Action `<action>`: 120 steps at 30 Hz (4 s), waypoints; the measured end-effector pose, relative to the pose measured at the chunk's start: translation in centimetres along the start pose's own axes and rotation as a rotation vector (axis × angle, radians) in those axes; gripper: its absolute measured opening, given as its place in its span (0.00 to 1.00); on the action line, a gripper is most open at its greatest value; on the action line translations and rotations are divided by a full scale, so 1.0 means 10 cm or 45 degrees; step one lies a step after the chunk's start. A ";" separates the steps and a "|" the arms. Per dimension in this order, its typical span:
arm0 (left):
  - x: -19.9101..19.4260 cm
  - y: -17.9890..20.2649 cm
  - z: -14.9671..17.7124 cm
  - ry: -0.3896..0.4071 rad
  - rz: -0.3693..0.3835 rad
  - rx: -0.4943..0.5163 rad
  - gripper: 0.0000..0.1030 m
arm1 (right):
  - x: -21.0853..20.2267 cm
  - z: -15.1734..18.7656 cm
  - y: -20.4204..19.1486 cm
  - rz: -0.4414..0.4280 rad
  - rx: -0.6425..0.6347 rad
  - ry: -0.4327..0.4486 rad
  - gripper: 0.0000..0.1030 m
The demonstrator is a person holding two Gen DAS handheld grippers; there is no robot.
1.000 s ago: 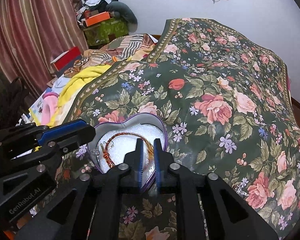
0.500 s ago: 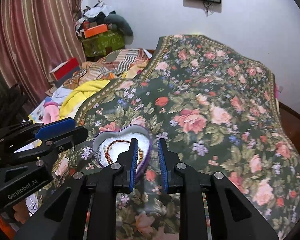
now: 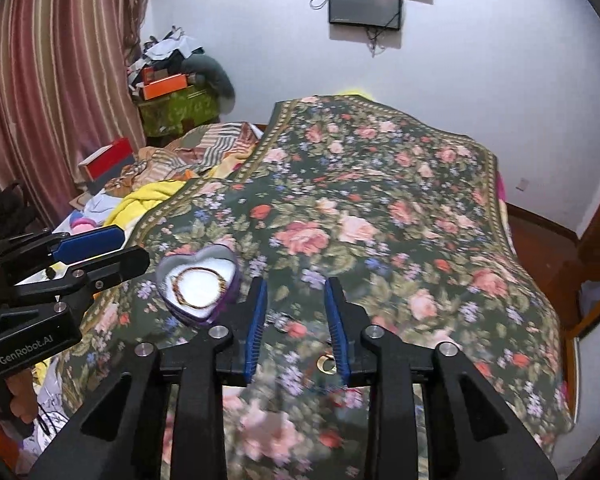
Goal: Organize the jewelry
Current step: 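Lower the bracelet into the tin, open the right gripper, withdraw, then move the right tool to the red string bracelet with blue beads, then close the right gripper on the blue-beaded string bracelet and lift, then carry the string bracelet in the right gripper over the heart tin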
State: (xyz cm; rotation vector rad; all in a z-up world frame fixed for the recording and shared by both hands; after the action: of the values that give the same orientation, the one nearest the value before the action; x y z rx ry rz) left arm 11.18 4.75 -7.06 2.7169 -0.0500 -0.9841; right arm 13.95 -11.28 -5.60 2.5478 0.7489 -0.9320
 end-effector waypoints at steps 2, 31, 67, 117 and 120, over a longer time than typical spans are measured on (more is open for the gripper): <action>-0.02 0.09 0.02 -0.001 0.011 0.016 0.35 | -0.05 0.05 0.06 0.018 0.012 0.002 0.31; 0.67 0.62 0.63 -0.334 0.137 0.080 0.39 | 0.20 0.89 0.58 -0.003 0.143 -0.281 0.36; 0.96 0.49 0.85 -0.442 0.131 0.048 0.39 | 0.84 0.80 0.22 -0.228 -0.031 -0.443 0.21; 1.69 0.65 0.47 -0.443 0.031 0.008 0.19 | 0.28 0.61 0.91 -0.123 0.218 -0.127 0.06; 1.68 0.63 0.47 -0.445 0.036 0.001 0.19 | 0.23 0.54 0.88 -0.117 0.203 -0.107 0.06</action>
State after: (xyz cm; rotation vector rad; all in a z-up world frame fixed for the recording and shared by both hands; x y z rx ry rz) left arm 21.45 -4.36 -19.50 2.5042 -0.1517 -1.4366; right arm 17.79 -20.05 -10.07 2.6093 0.8020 -1.1641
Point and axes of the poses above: each gripper's, at about its wrist camera, not at the fingertips, and x roughly the way its jaws point, y to its right, z to its underside, the point moved 1 cm from there along x, roughly the way its jaws point, and after that the axes turned 10 degrees about -x, right-handed, at the moved point
